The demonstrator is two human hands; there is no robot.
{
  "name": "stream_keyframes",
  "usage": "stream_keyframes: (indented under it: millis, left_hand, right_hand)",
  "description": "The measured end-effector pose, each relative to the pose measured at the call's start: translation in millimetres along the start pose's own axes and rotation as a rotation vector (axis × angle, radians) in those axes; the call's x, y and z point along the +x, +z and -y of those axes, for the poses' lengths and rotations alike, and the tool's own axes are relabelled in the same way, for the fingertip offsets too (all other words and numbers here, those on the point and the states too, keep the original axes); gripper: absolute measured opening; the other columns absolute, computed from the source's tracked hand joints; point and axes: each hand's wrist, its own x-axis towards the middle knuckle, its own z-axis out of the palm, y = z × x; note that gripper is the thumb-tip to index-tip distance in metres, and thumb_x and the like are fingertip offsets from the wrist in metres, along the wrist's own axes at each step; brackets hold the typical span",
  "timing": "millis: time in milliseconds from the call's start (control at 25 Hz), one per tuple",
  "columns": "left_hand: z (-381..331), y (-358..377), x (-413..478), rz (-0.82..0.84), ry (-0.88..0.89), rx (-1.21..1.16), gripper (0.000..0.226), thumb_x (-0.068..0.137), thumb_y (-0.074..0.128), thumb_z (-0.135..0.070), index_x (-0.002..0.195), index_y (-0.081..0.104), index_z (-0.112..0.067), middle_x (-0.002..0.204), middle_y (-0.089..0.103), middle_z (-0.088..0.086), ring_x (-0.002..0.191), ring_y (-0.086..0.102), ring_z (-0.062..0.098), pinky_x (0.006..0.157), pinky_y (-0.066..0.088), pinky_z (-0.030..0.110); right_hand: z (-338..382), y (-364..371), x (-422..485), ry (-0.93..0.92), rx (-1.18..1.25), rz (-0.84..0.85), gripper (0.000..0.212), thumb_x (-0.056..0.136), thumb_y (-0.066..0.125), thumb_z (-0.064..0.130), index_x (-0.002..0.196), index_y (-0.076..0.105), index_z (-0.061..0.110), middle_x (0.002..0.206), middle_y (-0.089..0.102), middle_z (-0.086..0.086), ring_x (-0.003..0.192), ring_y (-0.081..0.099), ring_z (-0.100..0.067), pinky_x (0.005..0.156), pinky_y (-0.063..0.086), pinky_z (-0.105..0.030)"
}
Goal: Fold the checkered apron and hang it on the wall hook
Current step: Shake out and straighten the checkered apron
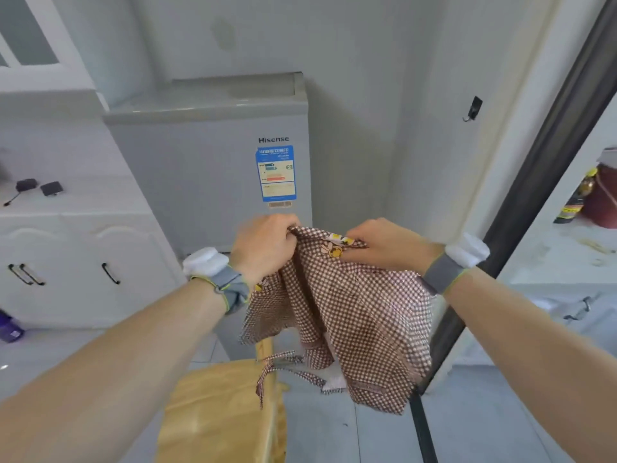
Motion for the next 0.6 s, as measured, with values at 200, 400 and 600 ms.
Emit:
stream_keyframes:
  millis: [200, 400, 600]
  left_hand:
    - [24.4, 13.3, -6.2, 0.088, -0.041, 0.196, 0.032, 0.088, 0.046, -0.016, 0.110, 0.066, -0.027, 0.108, 0.073, 0.005, 0.097, 0.066, 0.030, 0.073, 0.049, 0.035]
    - [52.3, 18.6, -17.3, 0.113, -0.198, 0.274, 0.034, 0.086, 0.047, -0.014, 0.110, 0.067, -0.027, 0.112, 0.071, 0.009, 0.105, 0.063, 0.034, 0.081, 0.050, 0.039]
    - [82.9, 10.9, -12.9, 0.113, -0.357, 0.081, 0.023, 0.086, 0.053, -0.018, 0.103, 0.066, -0.026, 0.117, 0.068, 0.012, 0.110, 0.060, 0.035, 0.089, 0.048, 0.041]
  right_hand:
    - [-46.7, 3.6, -16.0, 0.117, -0.027, -0.160, 0.029, 0.093, 0.058, 0.030, 0.078, 0.061, 0.005, 0.070, 0.052, -0.001, 0.073, 0.053, -0.022, 0.064, 0.027, -0.028]
    - [-77.0, 3.4, -28.1, 0.274, 0.028, -0.272, 0.023, 0.092, 0.059, 0.026, 0.089, 0.067, 0.004, 0.085, 0.066, -0.012, 0.088, 0.062, -0.032, 0.074, 0.042, -0.035]
    - [-95.7, 2.0, -51.8, 0.462, 0.101, -0.241, 0.030, 0.081, 0.073, 0.030, 0.093, 0.065, 0.004, 0.086, 0.062, -0.008, 0.080, 0.055, -0.023, 0.066, 0.035, -0.029]
